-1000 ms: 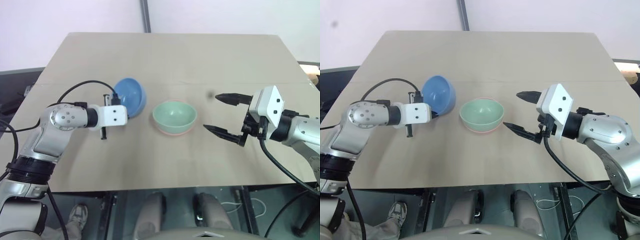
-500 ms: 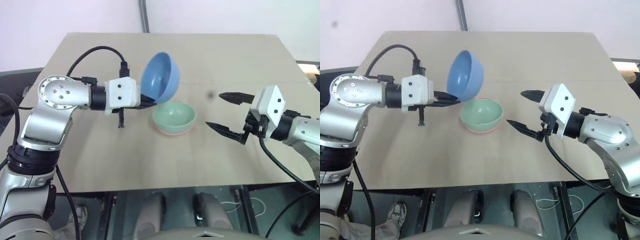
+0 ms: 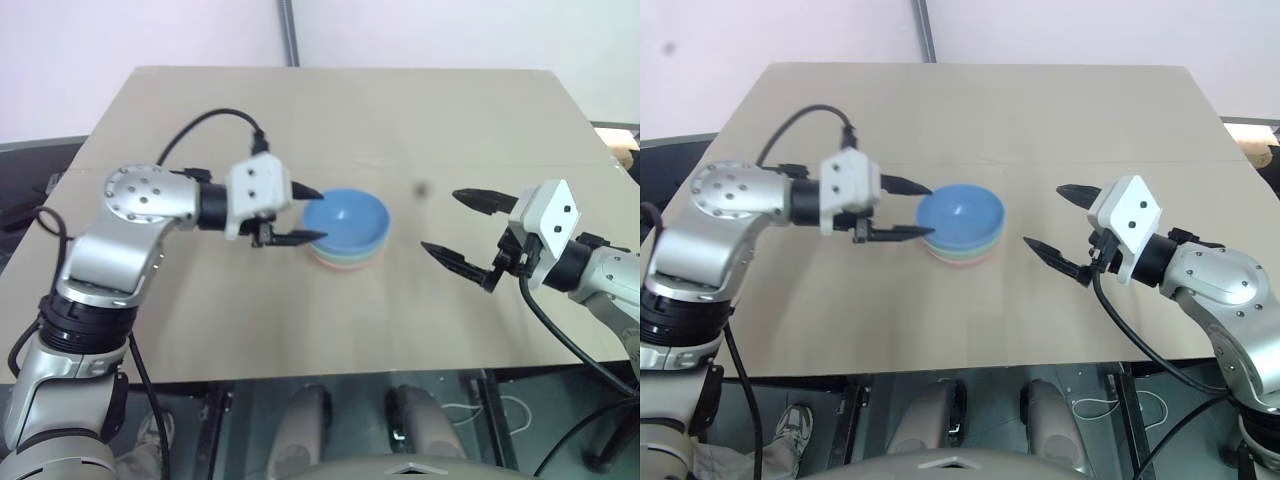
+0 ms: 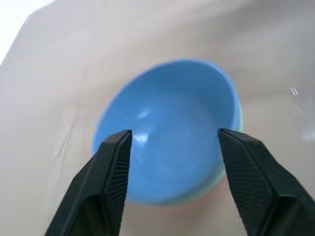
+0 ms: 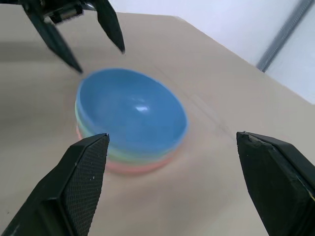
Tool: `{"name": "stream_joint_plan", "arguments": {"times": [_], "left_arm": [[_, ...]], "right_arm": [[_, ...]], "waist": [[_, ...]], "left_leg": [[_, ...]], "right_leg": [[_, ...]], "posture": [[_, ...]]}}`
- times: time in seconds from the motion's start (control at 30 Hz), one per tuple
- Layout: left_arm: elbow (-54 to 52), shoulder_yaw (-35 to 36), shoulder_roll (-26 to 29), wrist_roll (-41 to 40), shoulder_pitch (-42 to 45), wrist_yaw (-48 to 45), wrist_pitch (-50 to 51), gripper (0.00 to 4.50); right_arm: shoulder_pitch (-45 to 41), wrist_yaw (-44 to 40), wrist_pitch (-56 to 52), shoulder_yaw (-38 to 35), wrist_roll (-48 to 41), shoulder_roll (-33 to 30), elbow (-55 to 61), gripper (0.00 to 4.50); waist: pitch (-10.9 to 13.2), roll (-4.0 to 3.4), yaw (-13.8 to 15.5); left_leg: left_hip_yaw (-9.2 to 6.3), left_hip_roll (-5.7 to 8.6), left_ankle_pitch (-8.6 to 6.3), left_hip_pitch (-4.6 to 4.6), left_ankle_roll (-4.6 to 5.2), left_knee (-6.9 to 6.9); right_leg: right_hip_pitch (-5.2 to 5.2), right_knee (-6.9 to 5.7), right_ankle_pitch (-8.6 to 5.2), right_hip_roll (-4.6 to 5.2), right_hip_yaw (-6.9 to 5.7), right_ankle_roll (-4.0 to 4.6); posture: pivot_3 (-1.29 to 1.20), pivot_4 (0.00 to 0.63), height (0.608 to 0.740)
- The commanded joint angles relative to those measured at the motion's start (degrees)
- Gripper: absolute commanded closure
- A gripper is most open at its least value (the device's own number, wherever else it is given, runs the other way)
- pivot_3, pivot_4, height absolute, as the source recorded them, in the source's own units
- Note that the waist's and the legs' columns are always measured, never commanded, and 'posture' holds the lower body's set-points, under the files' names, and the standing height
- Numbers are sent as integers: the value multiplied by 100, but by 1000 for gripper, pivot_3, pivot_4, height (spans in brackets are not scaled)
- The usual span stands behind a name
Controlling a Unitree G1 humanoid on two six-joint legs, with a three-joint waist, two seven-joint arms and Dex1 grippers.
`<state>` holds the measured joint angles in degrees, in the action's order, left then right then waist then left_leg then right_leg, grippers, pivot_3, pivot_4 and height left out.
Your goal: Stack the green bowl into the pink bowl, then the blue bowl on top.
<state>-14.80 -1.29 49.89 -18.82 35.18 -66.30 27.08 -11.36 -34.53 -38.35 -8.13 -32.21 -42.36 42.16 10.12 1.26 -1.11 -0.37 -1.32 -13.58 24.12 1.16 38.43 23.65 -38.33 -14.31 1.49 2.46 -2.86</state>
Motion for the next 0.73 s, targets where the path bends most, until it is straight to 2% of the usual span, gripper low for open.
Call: {"name": "stream_joint_plan", "arguments": {"times": [0.03,0.07,0.13,0.17,0.2,0.23,0.27,0.33,0.47,0.63,0.73], "left_arm": [[-107,970,96,-284,-581,554,475,1472],[-97,1124,143,-324,-810,629,635,1472],[-334,1562,151,-404,-1613,760,820,954],[-447,1706,120,-344,-1948,859,748,840],[-534,1829,49,-228,-2234,1051,668,318],[-607,2212,-370,-803,-2451,1117,705,101],[-639,2474,-710,-1253,-2599,1028,498,101],[-689,2608,-991,-713,-3211,1206,-498,101],[-824,2842,-895,-839,-4028,1065,-481,101],[-785,3176,-771,-1276,-4443,718,-569,101],[-753,3139,-658,-1220,-4511,639,-719,101]], "right_arm": [[100,-126,-42,-274,-317,14,-66,0],[130,-183,-129,-270,-343,-47,-138,0],[118,-178,35,-155,-173,-1,-338,0],[101,-163,180,-82,-12,8,-423,0],[103,-194,213,-53,27,-3,-478,0],[130,-293,213,-50,0,-51,-517,0],[155,-385,205,-68,-42,-90,-547,0],[198,-540,172,-122,-137,-134,-613,0],[450,-926,245,-331,-215,-311,-746,0],[1167,-1433,308,-994,-301,-689,-746,0],[1430,-1514,326,-1247,-308,-779,-759,0]], "waist": [[-1,-5,-40],[-1,-5,-50],[-1,-2,-56],[-1,-2,-67],[0,-3,-83],[0,-2,-81],[0,-3,-63],[-4,8,-10],[-6,10,40],[-8,10,106],[-8,10,96]], "left_leg": [[-4,-2,0,-9,0,-6],[-1,-1,0,-20,0,-13],[-3,0,0,-27,0,-13],[-2,-4,0,-29,0,-12],[0,-8,0,-31,0,-11],[9,-11,0,-34,0,-11],[9,-10,0,-32,0,-8],[8,-8,0,-32,0,2],[10,-6,0,-39,0,1],[4,-2,0,-37,0,2],[10,-2,0,-38,0,1]], "right_leg": [[0,-2,0,-2,7,0],[-1,-11,-1,0,16,1],[-3,-25,-1,4,15,2],[-3,-24,-1,4,16,2],[-3,-24,-2,8,19,2],[-4,-24,-2,15,22,2],[-4,-23,-2,18,20,2],[-8,-29,-1,31,15,2],[-16,-25,-8,34,18,16],[-19,-22,-14,41,10,23],[-19,-18,-14,40,14,23]], "posture": [[0,150,740],[0,150,740],[0,150,740],[0,150,740],[0,150,740],[0,150,740],[0,150,740],[0,150,740],[0,150,740],[0,150,740],[0,150,740]]}}
